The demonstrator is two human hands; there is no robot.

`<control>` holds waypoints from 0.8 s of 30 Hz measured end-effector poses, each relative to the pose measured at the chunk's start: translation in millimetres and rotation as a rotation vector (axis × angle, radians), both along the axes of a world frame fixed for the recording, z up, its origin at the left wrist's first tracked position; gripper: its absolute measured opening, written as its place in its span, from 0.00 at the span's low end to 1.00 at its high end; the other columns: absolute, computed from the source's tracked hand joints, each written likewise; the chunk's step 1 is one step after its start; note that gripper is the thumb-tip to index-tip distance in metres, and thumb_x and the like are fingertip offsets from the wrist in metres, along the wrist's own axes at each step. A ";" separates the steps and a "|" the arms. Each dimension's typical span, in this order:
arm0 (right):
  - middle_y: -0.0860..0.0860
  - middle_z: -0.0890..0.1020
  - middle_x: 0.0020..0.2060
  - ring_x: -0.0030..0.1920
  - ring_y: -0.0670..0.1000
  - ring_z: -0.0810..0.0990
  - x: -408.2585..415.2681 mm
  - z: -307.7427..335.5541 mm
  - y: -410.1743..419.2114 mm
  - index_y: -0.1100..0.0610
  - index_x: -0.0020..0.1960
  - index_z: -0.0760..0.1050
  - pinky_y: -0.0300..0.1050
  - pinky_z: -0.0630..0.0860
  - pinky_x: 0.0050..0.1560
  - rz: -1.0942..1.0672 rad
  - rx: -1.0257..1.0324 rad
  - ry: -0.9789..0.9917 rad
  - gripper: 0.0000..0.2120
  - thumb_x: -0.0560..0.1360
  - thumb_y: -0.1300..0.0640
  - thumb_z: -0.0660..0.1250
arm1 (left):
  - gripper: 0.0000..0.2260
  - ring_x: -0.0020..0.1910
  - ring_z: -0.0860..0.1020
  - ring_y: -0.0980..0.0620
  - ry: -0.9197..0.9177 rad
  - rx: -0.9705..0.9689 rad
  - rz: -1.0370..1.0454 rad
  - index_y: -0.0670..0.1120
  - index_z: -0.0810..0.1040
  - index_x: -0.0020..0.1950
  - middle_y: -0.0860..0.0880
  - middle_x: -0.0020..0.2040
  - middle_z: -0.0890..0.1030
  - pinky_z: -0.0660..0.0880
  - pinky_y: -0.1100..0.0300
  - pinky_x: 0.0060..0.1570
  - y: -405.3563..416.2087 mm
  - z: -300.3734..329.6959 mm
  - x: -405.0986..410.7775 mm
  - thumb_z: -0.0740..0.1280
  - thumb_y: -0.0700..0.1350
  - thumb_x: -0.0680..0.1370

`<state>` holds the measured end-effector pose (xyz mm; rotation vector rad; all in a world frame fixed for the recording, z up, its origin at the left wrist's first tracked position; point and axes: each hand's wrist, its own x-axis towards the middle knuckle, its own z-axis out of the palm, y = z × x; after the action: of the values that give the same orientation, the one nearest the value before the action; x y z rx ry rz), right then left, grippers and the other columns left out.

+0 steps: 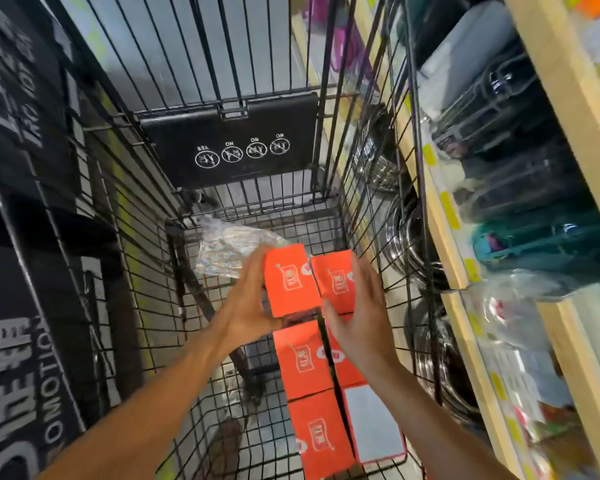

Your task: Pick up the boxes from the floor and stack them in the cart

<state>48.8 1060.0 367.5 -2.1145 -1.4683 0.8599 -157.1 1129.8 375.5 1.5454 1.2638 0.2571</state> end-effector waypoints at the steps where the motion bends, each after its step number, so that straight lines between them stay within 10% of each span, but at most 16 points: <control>1: 0.52 0.60 0.79 0.80 0.50 0.58 0.8 -0.1 -1.9 0.52 0.82 0.54 0.52 0.63 0.77 -0.002 0.002 0.012 0.39 0.76 0.50 0.70 | 0.53 0.74 0.58 0.66 -0.004 -0.064 -0.039 0.63 0.49 0.76 0.58 0.75 0.58 0.62 0.67 0.71 -6.4 -8.7 5.2 0.82 0.47 0.63; 3: 0.51 0.58 0.80 0.80 0.49 0.56 3.0 -1.0 -6.4 0.51 0.82 0.53 0.49 0.59 0.78 0.007 -0.001 0.037 0.39 0.77 0.51 0.69 | 0.56 0.80 0.44 0.58 0.045 -0.178 -0.071 0.57 0.42 0.80 0.56 0.81 0.43 0.53 0.57 0.78 -15.4 -25.1 11.3 0.80 0.49 0.67; 6: 0.51 0.58 0.80 0.81 0.49 0.55 4.2 -0.8 -10.4 0.51 0.82 0.53 0.51 0.58 0.79 0.023 -0.019 0.057 0.37 0.78 0.52 0.67 | 0.47 0.81 0.46 0.49 -0.027 -0.227 -0.031 0.59 0.48 0.79 0.53 0.82 0.49 0.56 0.47 0.77 -13.5 -30.6 11.8 0.77 0.55 0.71; 11: 0.49 0.60 0.79 0.79 0.50 0.58 0.2 22.4 -6.4 0.50 0.81 0.55 0.55 0.63 0.77 0.047 -0.029 0.044 0.34 0.79 0.48 0.64 | 0.45 0.79 0.40 0.57 0.154 -0.115 -0.105 0.57 0.41 0.81 0.56 0.81 0.40 0.48 0.55 0.76 -12.0 1.0 -3.1 0.71 0.56 0.76; 24: 0.48 0.66 0.77 0.76 0.49 0.63 -20.3 235.8 -1.3 0.49 0.79 0.63 0.41 0.58 0.74 0.040 -0.017 -0.109 0.31 0.79 0.44 0.66 | 0.34 0.72 0.68 0.49 0.129 0.426 -0.493 0.46 0.66 0.76 0.48 0.72 0.71 0.64 0.54 0.72 32.1 244.6 -23.7 0.64 0.59 0.73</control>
<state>28.5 1058.8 603.3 -2.1824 -1.5675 0.7850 -180.7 1161.9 620.1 2.2147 0.9169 0.1088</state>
